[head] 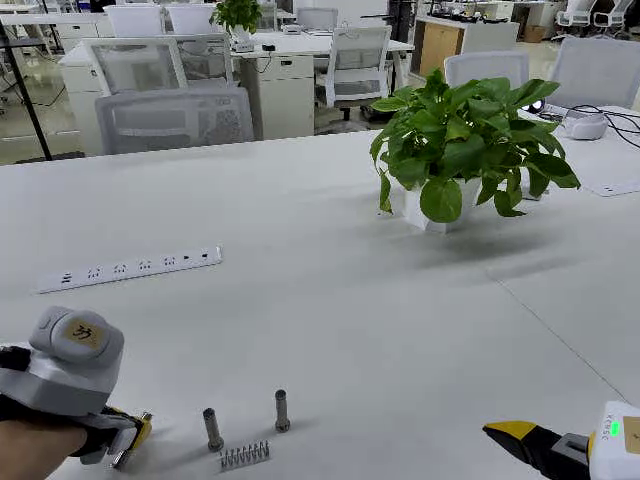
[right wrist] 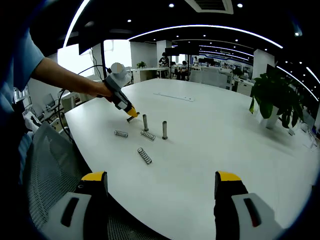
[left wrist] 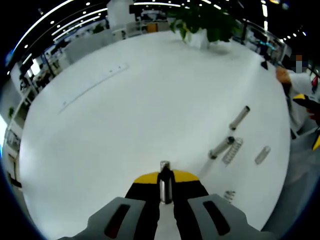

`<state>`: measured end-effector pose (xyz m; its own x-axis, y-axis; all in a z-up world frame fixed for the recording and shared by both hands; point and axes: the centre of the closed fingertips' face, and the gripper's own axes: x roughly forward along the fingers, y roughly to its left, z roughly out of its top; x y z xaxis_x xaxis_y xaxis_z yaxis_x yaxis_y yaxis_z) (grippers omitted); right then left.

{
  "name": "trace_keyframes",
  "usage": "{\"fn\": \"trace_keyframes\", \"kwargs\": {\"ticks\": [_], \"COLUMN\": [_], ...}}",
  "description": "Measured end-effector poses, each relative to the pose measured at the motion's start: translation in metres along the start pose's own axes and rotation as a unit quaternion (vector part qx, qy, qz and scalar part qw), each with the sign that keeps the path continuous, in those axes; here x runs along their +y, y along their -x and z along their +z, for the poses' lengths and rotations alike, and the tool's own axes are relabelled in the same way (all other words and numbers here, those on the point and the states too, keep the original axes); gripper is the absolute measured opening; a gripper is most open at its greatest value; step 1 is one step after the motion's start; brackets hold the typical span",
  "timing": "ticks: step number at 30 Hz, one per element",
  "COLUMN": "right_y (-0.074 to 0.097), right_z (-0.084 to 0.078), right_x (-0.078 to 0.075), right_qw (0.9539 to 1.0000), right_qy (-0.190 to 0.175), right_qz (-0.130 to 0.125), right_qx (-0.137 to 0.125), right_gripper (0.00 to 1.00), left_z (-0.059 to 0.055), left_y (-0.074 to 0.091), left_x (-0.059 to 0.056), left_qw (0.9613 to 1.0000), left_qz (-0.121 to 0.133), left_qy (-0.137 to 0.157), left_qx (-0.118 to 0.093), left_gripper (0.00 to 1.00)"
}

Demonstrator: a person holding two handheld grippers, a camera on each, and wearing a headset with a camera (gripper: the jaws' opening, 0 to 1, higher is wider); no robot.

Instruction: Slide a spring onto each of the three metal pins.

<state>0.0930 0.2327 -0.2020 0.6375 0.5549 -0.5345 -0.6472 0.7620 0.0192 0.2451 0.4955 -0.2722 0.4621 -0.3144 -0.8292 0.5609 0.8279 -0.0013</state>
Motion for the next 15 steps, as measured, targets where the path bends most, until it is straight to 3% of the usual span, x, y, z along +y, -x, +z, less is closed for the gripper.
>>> {"fn": "trace_keyframes", "kwargs": {"ticks": [5, 15], "right_y": [-0.002, -0.004], "right_z": [0.001, -0.002], "right_x": [0.003, 0.005], "right_qw": [1.0000, 0.9999], "right_qy": [0.001, 0.002], "right_qz": [0.006, 0.012], "right_qx": [0.000, 0.003], "right_gripper": [0.89, 0.90], "left_z": [-0.001, -0.006], "left_y": [0.004, 0.020], "left_x": [0.003, -0.005], "left_qw": [0.9999, 0.9991], "left_qz": [-0.002, -0.010], "left_qy": [0.007, 0.019], "left_qx": [-0.012, -0.036], "left_gripper": [0.08, 0.08]}}
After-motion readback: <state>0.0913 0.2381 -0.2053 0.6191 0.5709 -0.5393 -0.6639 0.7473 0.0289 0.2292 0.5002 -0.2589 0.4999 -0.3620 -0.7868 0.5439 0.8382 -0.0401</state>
